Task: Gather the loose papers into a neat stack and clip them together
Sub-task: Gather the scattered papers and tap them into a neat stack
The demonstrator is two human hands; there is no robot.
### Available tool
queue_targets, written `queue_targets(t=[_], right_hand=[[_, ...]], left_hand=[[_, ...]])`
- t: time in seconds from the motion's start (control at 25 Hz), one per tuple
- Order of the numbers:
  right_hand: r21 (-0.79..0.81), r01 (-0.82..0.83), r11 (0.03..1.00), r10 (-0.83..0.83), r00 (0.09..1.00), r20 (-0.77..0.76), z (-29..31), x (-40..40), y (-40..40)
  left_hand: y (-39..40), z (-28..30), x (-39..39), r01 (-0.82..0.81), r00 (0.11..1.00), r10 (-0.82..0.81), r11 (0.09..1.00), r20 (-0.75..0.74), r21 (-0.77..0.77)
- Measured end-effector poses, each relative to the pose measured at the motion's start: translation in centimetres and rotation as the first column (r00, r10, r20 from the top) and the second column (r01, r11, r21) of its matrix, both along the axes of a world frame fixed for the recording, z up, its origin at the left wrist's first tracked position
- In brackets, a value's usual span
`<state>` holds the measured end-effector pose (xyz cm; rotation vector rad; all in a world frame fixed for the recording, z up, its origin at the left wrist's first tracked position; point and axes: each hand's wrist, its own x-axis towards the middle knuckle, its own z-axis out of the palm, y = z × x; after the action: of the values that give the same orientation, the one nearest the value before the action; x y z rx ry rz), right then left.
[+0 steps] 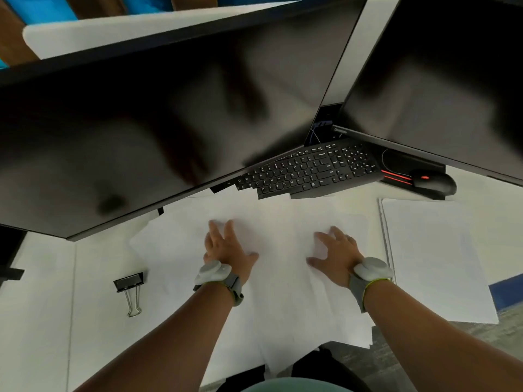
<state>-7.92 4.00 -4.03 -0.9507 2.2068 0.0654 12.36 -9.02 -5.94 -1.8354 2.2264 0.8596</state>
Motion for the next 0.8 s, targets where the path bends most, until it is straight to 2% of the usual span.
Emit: queue_targets(t=[0.12, 0.28, 0.36, 0.44, 0.64, 0.72, 0.8], right_hand=[[-0.028, 0.036, 0.999, -0.036, 0.999, -0.005, 0.6, 0.0, -0.7], [-0.089, 0.153, 0.984, -0.153, 0.988, 0.012, 0.9, -0.9, -0.3], [-0.085, 0.218, 0.972, -0.214, 0.975, 0.056, 0.7, -0.8, 0.2], [-0.092, 0.239, 0.967, -0.232, 0.969, 0.082, 0.6, -0.3, 0.3], [-0.1, 0.165, 0.981, -0.161, 0.986, 0.048, 1.2, 0.9, -0.3], [-0.098, 0.174, 0.98, -0.171, 0.984, 0.041, 1.2, 0.7, -0.2], [-0.083, 0.172, 0.982, -0.17, 0.985, 0.037, 1.2, 0.4, 0.0]], left_hand=[[0.4, 0.4, -0.6, -0.021, 0.998, 0.02, 1.0, -0.053, -0.021], [-1.3, -0.1, 2.3, -0.181, 0.971, 0.188, 0.981, 0.148, -0.065], [-1.6, -0.5, 3.7, -0.245, 0.953, 0.255, 0.967, 0.166, -0.075], [-1.2, -0.6, 3.5, -0.222, 0.962, 0.231, 0.972, 0.147, -0.075], [1.1, 0.2, 0.7, -0.021, 0.997, 0.024, 0.999, 0.076, -0.035], [1.0, 0.3, 0.8, -0.03, 0.995, 0.035, 0.998, 0.097, -0.057], [0.2, 0.3, 1.9, -0.11, 0.977, 0.121, 0.992, 0.174, -0.069]])
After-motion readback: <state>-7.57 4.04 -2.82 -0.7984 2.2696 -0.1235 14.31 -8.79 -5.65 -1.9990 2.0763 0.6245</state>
